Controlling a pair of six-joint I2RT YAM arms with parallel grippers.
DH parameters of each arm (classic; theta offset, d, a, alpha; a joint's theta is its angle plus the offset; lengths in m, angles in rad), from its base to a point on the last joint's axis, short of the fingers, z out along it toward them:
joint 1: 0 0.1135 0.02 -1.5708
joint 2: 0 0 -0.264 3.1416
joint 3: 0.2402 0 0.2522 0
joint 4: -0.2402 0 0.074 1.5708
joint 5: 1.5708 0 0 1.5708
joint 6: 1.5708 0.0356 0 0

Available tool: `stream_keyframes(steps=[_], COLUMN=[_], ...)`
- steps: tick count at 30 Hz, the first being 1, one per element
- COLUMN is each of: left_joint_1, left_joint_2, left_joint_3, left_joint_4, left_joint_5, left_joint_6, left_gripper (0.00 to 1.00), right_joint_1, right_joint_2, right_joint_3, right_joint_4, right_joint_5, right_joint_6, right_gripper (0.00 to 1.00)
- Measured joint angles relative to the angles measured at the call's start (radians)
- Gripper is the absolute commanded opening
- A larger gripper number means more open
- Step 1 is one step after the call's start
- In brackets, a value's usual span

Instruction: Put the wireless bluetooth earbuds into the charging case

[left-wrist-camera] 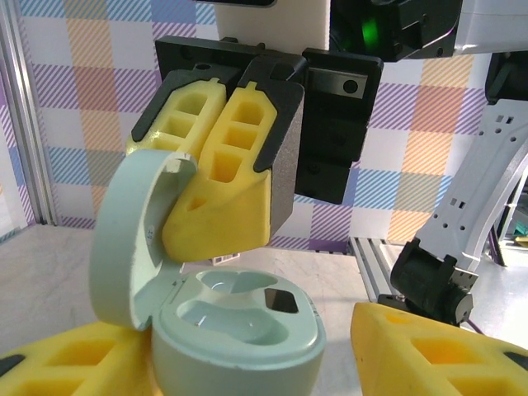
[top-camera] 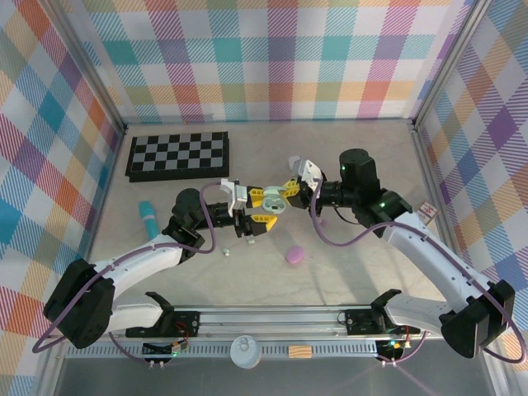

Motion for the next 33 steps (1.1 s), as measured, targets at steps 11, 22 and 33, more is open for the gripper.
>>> stream_keyframes(steps=[11, 22, 33], left_joint_1=[0.000, 0.000, 0.000], left_joint_2=[0.000, 0.000, 0.000], left_joint_3=[0.000, 0.000, 0.000], left_joint_4=[0.002, 0.002, 0.002], left_joint_5=[0.000, 0.000, 0.000], left_joint_6=[-0.003, -0.005, -0.005], left_gripper=[0.63, 0.63, 0.62], right_joint_1=[0.000, 0.000, 0.000], right_joint_2=[-0.002, -0.002, 0.001], right_joint_3=[-0.001, -0.002, -0.002], right_joint_4=[0.007, 0.029, 0.028], right_joint_5=[0.003, -0.010, -0.021], right_joint_6=[0.000, 0.001, 0.000], right_gripper=[0.00, 0.00, 0.00])
